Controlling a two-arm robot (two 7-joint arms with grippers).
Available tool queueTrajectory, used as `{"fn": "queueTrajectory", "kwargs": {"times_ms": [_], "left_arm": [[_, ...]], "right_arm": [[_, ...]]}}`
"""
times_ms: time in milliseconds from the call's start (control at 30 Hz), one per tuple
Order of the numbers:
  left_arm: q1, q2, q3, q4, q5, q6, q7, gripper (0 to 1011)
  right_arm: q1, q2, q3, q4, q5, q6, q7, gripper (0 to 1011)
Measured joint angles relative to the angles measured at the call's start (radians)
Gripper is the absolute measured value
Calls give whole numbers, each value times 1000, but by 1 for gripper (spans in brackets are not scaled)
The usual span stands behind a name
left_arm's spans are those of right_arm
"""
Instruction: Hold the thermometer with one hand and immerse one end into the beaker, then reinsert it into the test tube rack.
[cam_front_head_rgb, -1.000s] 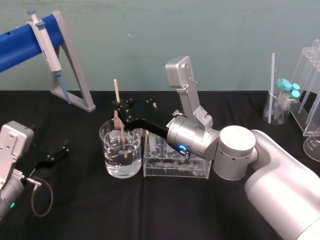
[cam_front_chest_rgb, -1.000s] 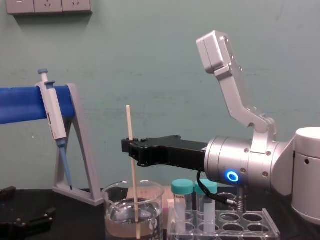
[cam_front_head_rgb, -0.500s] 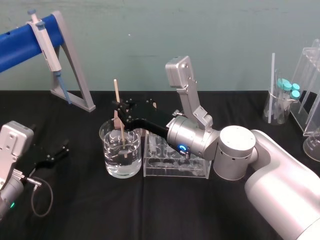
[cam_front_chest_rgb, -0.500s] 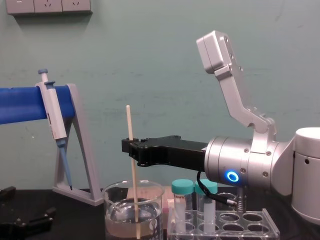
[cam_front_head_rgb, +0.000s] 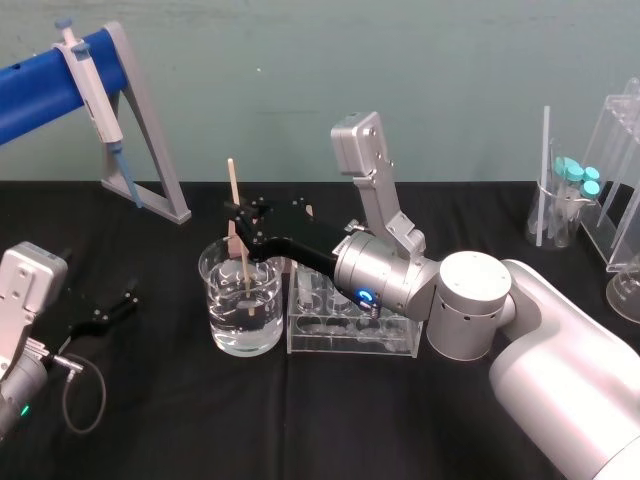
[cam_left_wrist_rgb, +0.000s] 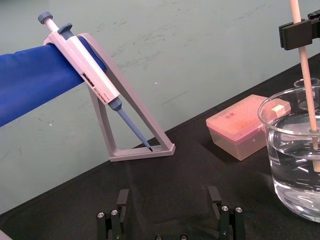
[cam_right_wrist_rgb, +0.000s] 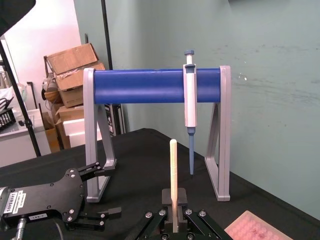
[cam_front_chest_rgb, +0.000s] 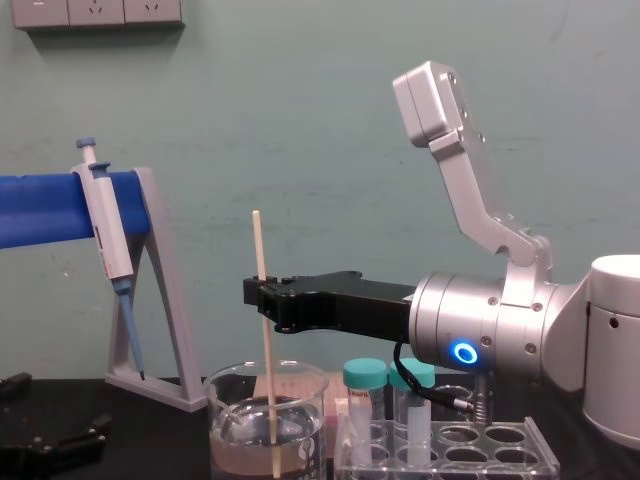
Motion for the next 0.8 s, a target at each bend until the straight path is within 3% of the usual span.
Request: {"fn": "queueTrajectory", "kwargs": {"times_ms": [800], "left_arm": [[0, 0, 0, 0, 0, 0, 0, 1004]], "right_arm": [[0, 0, 0, 0, 0, 0, 0, 53]]}}
